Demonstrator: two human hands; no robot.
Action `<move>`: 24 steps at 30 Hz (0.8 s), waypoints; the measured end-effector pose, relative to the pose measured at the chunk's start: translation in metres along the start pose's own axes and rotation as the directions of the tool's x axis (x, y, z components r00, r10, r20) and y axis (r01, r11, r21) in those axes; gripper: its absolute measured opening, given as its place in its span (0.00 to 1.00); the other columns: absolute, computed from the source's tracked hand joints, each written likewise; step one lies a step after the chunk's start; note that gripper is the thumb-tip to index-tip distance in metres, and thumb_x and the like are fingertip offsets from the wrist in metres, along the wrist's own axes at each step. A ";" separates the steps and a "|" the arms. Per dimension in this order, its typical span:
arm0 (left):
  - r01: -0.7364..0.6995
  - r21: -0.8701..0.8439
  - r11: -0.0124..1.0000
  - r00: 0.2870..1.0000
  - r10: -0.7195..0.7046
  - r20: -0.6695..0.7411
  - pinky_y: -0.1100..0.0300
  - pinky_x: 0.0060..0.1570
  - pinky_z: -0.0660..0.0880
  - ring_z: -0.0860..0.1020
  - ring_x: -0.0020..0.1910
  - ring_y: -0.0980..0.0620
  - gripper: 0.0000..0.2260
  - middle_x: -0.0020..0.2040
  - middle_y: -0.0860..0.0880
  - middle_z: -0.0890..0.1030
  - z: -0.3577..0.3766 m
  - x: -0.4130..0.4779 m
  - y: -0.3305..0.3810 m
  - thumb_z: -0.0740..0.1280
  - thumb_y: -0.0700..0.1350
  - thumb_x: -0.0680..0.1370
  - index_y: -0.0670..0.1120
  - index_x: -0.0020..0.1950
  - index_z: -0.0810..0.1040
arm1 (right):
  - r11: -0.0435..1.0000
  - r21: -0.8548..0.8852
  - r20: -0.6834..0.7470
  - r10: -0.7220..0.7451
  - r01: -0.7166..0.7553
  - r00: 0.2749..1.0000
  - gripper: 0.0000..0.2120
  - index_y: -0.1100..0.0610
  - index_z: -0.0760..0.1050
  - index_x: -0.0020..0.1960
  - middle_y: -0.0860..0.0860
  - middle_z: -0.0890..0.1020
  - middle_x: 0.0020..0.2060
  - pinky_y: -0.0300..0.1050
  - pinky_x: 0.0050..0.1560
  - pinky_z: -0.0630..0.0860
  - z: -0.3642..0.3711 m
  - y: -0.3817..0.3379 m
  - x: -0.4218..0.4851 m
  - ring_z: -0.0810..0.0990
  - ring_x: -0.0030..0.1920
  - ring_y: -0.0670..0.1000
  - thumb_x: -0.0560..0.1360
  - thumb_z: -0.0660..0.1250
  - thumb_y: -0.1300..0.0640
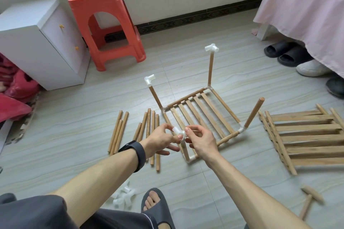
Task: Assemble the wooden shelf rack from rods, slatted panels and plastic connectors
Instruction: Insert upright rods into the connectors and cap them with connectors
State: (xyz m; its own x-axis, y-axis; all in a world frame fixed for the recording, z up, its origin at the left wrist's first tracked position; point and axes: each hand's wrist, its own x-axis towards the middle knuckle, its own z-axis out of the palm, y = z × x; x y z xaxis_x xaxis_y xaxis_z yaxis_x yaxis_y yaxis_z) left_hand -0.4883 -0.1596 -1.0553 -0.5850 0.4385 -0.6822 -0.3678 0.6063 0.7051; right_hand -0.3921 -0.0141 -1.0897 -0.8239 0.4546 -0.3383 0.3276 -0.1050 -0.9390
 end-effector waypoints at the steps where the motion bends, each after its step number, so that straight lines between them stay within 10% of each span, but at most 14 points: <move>1: -0.003 0.017 1.000 1.000 0.003 0.003 0.52 0.45 0.79 0.87 0.45 0.53 0.22 0.46 0.53 0.87 0.000 -0.001 0.000 0.74 0.52 0.77 0.53 0.65 0.68 | 1.000 -0.002 0.007 -0.004 0.004 1.000 0.11 0.51 0.81 0.58 0.49 0.87 0.48 0.51 0.53 0.84 -0.001 0.000 -0.001 0.87 0.44 0.46 0.78 0.72 0.48; 10: -0.150 0.494 0.856 0.986 0.165 0.014 0.57 0.48 0.81 0.85 0.42 0.57 0.26 0.52 0.53 0.84 0.003 -0.011 0.018 0.67 0.60 0.79 0.55 0.73 0.64 | 0.965 -0.263 0.004 -0.019 0.019 1.000 0.16 0.48 0.80 0.56 0.44 0.83 0.52 0.45 0.56 0.80 -0.029 -0.012 0.011 0.82 0.54 0.45 0.75 0.71 0.38; 16: -0.281 0.709 0.647 0.927 0.375 0.025 0.54 0.52 0.82 0.82 0.45 0.58 0.19 0.54 0.53 0.84 0.013 -0.010 0.033 0.64 0.59 0.81 0.60 0.72 0.69 | 0.603 -0.797 -0.343 -0.401 -0.037 0.849 0.20 0.54 0.71 0.68 0.56 0.66 0.71 0.49 0.53 0.68 -0.127 -0.043 0.057 0.66 0.68 0.58 0.77 0.64 0.53; 20: -0.310 0.782 0.541 0.903 0.426 0.063 0.55 0.52 0.82 0.82 0.48 0.58 0.18 0.53 0.54 0.85 0.021 -0.010 0.038 0.65 0.62 0.80 0.58 0.67 0.74 | 0.447 -0.866 -0.336 -0.191 -0.223 0.922 0.32 0.51 0.57 0.79 0.55 0.51 0.81 0.56 0.74 0.61 -0.181 -0.054 0.087 0.54 0.77 0.60 0.76 0.59 0.61; 24: -0.267 0.854 0.447 0.894 0.446 0.046 0.53 0.50 0.82 0.82 0.47 0.55 0.17 0.51 0.53 0.85 0.021 -0.003 0.042 0.66 0.61 0.80 0.58 0.66 0.74 | 0.379 -0.899 -0.281 -0.123 -0.217 0.952 0.25 0.57 0.64 0.76 0.55 0.67 0.75 0.55 0.70 0.67 -0.203 -0.040 0.098 0.66 0.71 0.63 0.78 0.56 0.63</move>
State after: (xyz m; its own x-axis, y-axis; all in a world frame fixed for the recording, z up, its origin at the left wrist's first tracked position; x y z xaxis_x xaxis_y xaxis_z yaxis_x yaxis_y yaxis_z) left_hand -0.4866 -0.1216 -1.0277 -0.6534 0.6931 -0.3044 0.6093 0.7201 0.3320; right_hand -0.3921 0.2140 -1.0723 -0.6943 0.6945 -0.1889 0.7190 0.6570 -0.2268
